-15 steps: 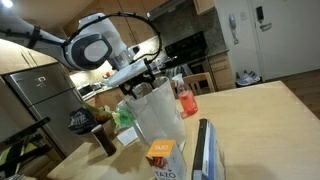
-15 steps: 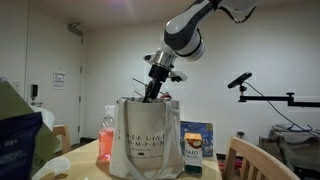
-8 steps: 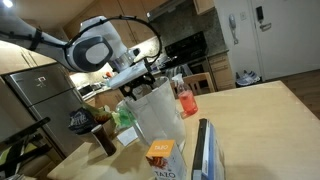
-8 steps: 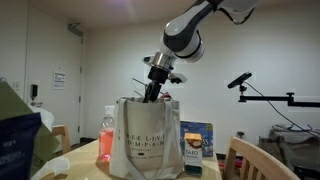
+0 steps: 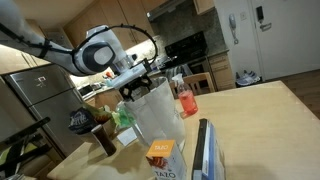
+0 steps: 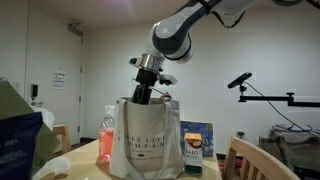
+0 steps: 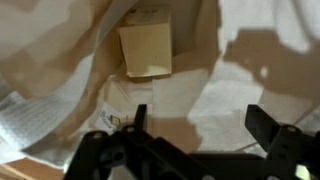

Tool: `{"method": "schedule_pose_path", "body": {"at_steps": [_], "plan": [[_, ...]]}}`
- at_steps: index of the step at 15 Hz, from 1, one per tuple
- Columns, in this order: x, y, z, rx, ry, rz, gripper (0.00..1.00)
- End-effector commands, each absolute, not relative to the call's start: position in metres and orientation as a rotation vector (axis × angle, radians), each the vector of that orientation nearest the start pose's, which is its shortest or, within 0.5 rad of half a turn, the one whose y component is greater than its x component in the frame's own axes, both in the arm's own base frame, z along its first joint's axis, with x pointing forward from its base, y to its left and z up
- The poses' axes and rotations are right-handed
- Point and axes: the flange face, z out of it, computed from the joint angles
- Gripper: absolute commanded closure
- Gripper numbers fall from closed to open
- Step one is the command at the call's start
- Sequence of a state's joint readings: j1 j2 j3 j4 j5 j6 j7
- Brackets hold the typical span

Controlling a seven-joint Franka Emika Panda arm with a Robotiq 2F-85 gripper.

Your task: Unpack the objects from the carrier bag to the table

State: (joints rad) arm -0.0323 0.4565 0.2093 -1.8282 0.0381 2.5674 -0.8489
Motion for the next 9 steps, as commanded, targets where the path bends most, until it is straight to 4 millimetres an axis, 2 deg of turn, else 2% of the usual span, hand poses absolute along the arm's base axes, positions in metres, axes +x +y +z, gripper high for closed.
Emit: {"method": "schedule_pose_path", "body": {"at_steps": [1,9], "plan": [[0.681,0.121,0.326,-2.74,-1.473,-0.426,0.0],[0.698,0.137,0.34,-2.71,-1.514,-0.416,0.0]]}}
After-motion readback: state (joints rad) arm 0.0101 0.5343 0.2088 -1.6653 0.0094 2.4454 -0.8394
